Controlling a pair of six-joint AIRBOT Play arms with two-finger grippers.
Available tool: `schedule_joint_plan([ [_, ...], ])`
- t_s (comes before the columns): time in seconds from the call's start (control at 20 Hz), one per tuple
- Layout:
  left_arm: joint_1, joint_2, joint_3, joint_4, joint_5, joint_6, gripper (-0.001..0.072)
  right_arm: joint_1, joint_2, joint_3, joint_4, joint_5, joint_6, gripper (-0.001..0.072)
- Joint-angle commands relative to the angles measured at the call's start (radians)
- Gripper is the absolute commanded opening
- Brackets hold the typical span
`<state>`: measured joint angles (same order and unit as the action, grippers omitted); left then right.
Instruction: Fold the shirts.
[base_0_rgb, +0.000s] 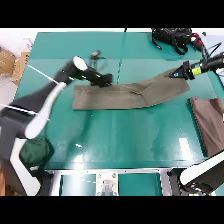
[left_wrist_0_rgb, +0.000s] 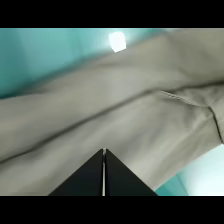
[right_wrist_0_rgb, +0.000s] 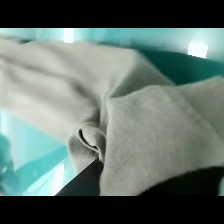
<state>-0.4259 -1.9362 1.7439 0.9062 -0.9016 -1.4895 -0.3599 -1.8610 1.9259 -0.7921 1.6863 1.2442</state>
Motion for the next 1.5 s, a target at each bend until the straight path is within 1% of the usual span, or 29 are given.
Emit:
schedule_joint_plan([
  [0.0, -0.163, -0.08, 0.007, -0.067, 0.213, 0.006, 0.0024, 0.087, 0.128, 0.045, 0.002, 0.069, 0.102, 0.0018],
  [0.05, -0.188, -0.1, 0.014, -0.102, 0.247, 0.006, 0.0024, 0.113, 0.159, 0.045, 0.002, 0.069, 0.115, 0.0018],
  [0.15, -0.218, -0.131, 0.04, -0.146, 0.274, 0.005, 0.0024, 0.162, 0.203, 0.045, 0.002, 0.069, 0.141, 0.0018],
  [0.3, -0.23, -0.175, 0.067, -0.232, 0.256, 0.006, 0.0024, 0.215, 0.223, 0.045, 0.002, 0.069, 0.163, 0.0019],
  [0.4, -0.222, -0.181, 0.067, -0.219, 0.2, 0.01, 0.0024, 0.231, 0.222, 0.045, -0.021, 0.066, 0.163, 0.0018],
  [0.5, -0.18, -0.176, 0.089, -0.207, 0.076, 0.051, 0.0024, 0.239, 0.221, 0.044, -0.051, 0.045, 0.172, 0.0019],
  [0.55, -0.145, -0.171, 0.111, -0.186, -0.008, 0.051, 0.0024, 0.241, 0.221, 0.043, -0.058, 0.042, 0.178, 0.0019],
  [0.65, -0.05, -0.149, 0.179, -0.117, -0.225, 0.05, 0.0024, 0.254, 0.222, 0.043, -0.057, 0.039, 0.185, 0.0018],
  [0.75, 0.053, -0.119, 0.256, -0.034, -0.442, 0.049, 0.0023, 0.286, 0.222, 0.043, -0.057, 0.001, 0.225, 0.0018],
  [0.85, 0.154, -0.08, 0.314, 0.046, -0.607, 0.042, 0.0023, 0.35, 0.221, 0.041, -0.058, -0.06, 0.276, 0.0018],
  [0.9, 0.204, -0.048, 0.321, 0.086, -0.65, 0.039, 0.0024, 0.394, 0.218, 0.04, -0.058, -0.102, 0.304, 0.0019],
  [0.95, 0.255, -0.019, 0.321, 0.13, -0.666, 0.039, 0.0024, 0.442, 0.211, 0.039, -0.058, -0.145, 0.331, 0.0019],
  [1.05, 0.343, 0.032, 0.321, 0.231, -0.671, 0.039, 0.0023, 0.558, 0.179, 0.036, -0.058, -0.252, 0.379, 0.0019],
  [1.15, 0.42, 0.069, 0.321, 0.289, -0.67, 0.023, 0.0024, 0.692, 0.117, 0.036, -0.058, -0.391, 0.412, 0.0019],
  [1.2, 0.455, 0.079, 0.32, 0.291, -0.668, 0.024, 0.0024, 0.765, 0.07, 0.036, -0.057, -0.483, 0.425, 0.0019],
  [1.25, 0.484, 0.084, 0.318, 0.291, -0.668, 0.024, 0.0024, 0.834, 0.02, 0.036, -0.057, -0.586, 0.425, 0.0047],
  [1.3, 0.507, 0.087, 0.318, 0.291, -0.67, 0.024, 0.0024, 0.909, -0.042, 0.036, -0.054, -0.712, 0.425, 0.0229],
  [1.35, 0.528, 0.087, 0.318, 0.291, -0.672, 0.024, 0.0024, 0.971, -0.094, 0.036, -0.042, -0.818, 0.425, 0.0434],
  [1.4, 0.542, 0.087, 0.318, 0.291, -0.678, 0.024, 0.0024, 1.014, -0.133, 0.036, -0.043, -0.883, 0.425, 0.049],
  [1.45, 0.553, 0.087, 0.318, 0.291, -0.691, 0.025, 0.0024, 1.023, -0.145, 0.036, -0.047, -0.884, 0.425, 0.0489],
])
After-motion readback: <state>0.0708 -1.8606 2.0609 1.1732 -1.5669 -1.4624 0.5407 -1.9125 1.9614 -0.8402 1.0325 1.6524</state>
